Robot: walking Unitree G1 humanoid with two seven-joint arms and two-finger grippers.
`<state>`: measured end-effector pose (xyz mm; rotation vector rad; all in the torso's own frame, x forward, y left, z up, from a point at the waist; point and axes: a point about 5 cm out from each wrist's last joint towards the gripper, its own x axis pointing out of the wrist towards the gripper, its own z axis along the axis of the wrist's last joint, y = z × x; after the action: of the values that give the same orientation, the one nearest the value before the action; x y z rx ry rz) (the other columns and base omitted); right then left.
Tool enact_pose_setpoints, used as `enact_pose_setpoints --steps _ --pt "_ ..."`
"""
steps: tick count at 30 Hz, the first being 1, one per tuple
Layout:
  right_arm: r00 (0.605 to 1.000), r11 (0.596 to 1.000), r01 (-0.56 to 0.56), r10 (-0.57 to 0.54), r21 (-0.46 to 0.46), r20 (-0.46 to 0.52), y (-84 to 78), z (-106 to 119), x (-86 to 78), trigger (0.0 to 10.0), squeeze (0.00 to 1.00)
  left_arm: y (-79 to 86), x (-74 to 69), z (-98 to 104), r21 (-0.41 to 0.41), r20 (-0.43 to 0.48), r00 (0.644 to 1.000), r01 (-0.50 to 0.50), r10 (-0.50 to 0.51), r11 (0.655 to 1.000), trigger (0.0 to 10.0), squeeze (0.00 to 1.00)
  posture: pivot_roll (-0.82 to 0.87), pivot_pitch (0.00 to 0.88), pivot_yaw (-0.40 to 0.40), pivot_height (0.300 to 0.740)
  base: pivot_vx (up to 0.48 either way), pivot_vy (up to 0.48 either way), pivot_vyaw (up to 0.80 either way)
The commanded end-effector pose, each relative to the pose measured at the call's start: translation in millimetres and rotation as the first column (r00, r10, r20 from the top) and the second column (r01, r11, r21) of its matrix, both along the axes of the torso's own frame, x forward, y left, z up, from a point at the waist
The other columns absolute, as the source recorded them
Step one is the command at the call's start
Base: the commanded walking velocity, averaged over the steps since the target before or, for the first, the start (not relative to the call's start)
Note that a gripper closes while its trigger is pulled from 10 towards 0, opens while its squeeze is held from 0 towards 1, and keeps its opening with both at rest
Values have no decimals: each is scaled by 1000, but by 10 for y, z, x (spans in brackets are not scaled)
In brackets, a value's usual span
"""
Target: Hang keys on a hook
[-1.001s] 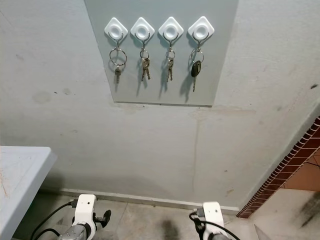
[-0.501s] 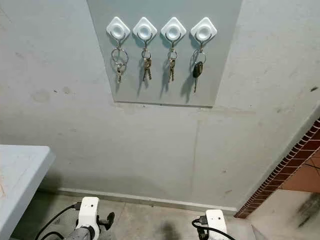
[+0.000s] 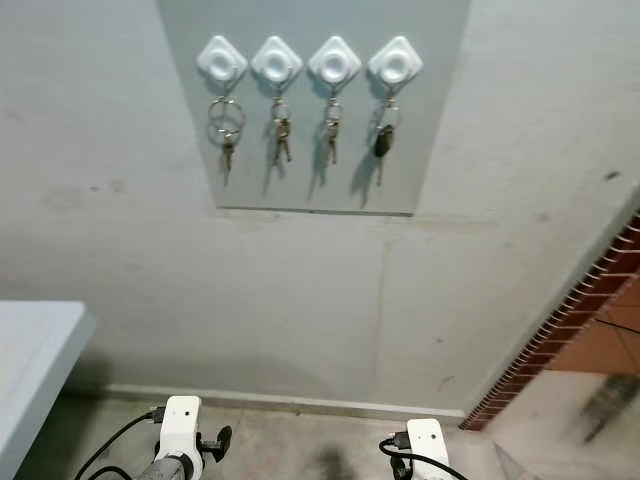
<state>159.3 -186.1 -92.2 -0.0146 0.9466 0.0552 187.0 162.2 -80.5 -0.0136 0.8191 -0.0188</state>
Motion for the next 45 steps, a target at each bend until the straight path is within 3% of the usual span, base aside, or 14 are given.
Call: enact_pose_setpoints --steps 1,28,45 --pt "1000 1000 9 -9 -3 -3 5 2 12 10000 0 28 -13 -5 7 -3 1000 -4 4 1000 10000 0 -80 0 10 740 0 0 -638" --pt "1000 1000 10 -10 -6 -16 9 0 20 10000 0 40 25 13 21 2 1000 12 -12 1000 10000 0 -68 0 6 740 0 0 -639" --pt "1000 1000 15 -15 -1 -13 10 -2 13 10000 0 56 9 6 16 -3 1000 3 -3 1000 10000 0 -65 0 4 740 0 -458 0"
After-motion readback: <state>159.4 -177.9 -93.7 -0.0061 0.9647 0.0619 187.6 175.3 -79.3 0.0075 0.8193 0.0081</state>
